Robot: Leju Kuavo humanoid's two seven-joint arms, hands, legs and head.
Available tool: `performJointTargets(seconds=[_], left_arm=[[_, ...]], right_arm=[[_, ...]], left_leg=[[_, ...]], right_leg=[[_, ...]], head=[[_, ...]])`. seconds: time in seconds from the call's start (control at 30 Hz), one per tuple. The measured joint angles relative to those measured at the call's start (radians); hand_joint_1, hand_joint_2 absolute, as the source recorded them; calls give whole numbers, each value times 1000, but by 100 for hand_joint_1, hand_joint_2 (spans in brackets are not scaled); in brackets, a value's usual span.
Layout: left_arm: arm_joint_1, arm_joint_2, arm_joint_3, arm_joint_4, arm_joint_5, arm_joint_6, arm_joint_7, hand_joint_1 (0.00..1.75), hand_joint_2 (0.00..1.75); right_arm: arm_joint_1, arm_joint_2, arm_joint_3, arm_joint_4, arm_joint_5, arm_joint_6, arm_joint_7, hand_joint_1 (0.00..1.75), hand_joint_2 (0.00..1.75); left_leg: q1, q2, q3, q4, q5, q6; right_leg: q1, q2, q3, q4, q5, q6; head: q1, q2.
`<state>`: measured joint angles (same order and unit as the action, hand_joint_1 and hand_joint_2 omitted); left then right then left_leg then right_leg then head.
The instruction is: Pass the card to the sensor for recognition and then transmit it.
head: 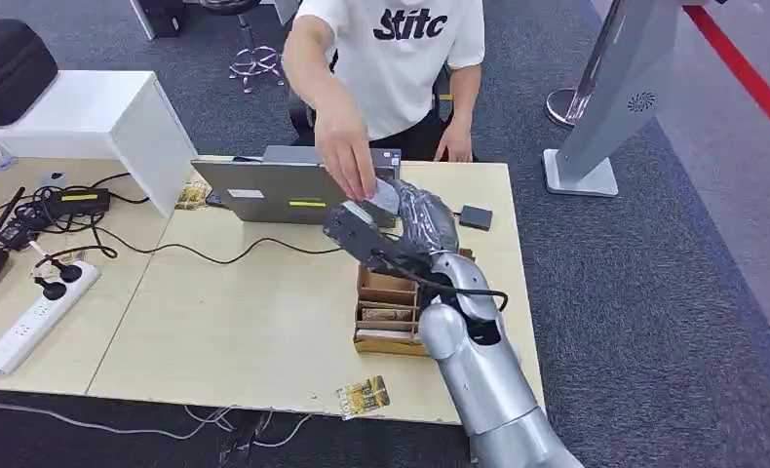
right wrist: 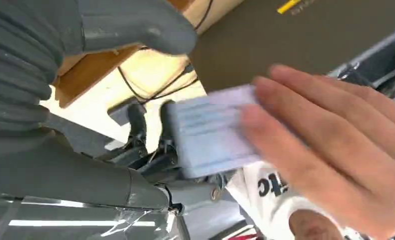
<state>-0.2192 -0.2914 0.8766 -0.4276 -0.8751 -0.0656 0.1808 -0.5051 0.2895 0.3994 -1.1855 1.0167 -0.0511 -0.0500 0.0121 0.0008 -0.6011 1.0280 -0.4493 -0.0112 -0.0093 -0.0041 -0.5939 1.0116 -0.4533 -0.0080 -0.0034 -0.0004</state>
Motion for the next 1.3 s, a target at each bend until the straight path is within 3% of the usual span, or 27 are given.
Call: performJointTargets(seconds=[0.27, 0.43, 0.63, 0.8, 0.9, 1.0, 1.1, 1.23, 1.3], left_arm=[[7, 4, 0, 0, 24, 1, -3, 0, 175], [23, 20, 0, 0, 74, -9, -30, 0, 175], [46, 42, 0, 0, 106, -16, -48, 0, 175], [66, 69, 0, 0, 133, -15, -63, 0, 175], [74, 87, 1, 0, 139, -18, -71, 0, 175], [75, 98, 2, 0, 141, -19, -73, 0, 175], [75, 103, 2, 0, 142, -21, -73, 0, 175], [74, 105, 2, 0, 138, -22, -73, 0, 175], [70, 106, 2, 0, 136, -23, -72, 0, 175]], right_arm=[[81, -13, -8, -142, -21, -1, -48, 0, 175], [198, -34, -11, -285, -64, 21, -153, 0, 175], [340, -117, -22, -429, -151, 27, -251, 0, 175], [448, -252, -61, -533, -362, 129, -383, 0, 175], [507, -337, -85, -573, -374, 150, -445, 0, 175], [545, -400, -89, -593, -324, 137, -457, 0, 175], [560, -431, -90, -599, -284, 127, -452, 0, 175], [560, -474, -42, -560, -177, 129, -412, 0, 175], [550, -481, 20, -497, -45, 60, -356, 0, 175]], left_leg=[[0, 1, -1, 0, 0, 0], [0, 0, -1, 0, -1, 0], [0, 0, -4, 0, -2, 0], [0, 0, -4, 0, -3, 2], [-1, 0, -5, 0, -3, 2], [0, 0, -5, 0, -3, 2], [0, 0, -4, 0, -3, 2], [0, 0, -4, 0, -3, 2], [0, 0, -4, 0, -3, 2]], right_leg=[[0, 0, -1, 0, 0, 0], [0, 0, -2, 0, 0, 0], [0, 0, -4, -1, -1, 1], [0, -1, -3, -1, -1, 1], [0, -1, -3, -1, -1, 1], [0, -1, -3, -1, -1, 1], [0, -1, -4, -1, -1, 1], [0, -1, -3, -1, -1, 1], [0, -1, -3, 0, -1, 1]], head=[[0, 0], [0, 0], [0, 0], [0, 0], [0, 0], [0, 0], [0, 0], [0, 0], [0, 0]])
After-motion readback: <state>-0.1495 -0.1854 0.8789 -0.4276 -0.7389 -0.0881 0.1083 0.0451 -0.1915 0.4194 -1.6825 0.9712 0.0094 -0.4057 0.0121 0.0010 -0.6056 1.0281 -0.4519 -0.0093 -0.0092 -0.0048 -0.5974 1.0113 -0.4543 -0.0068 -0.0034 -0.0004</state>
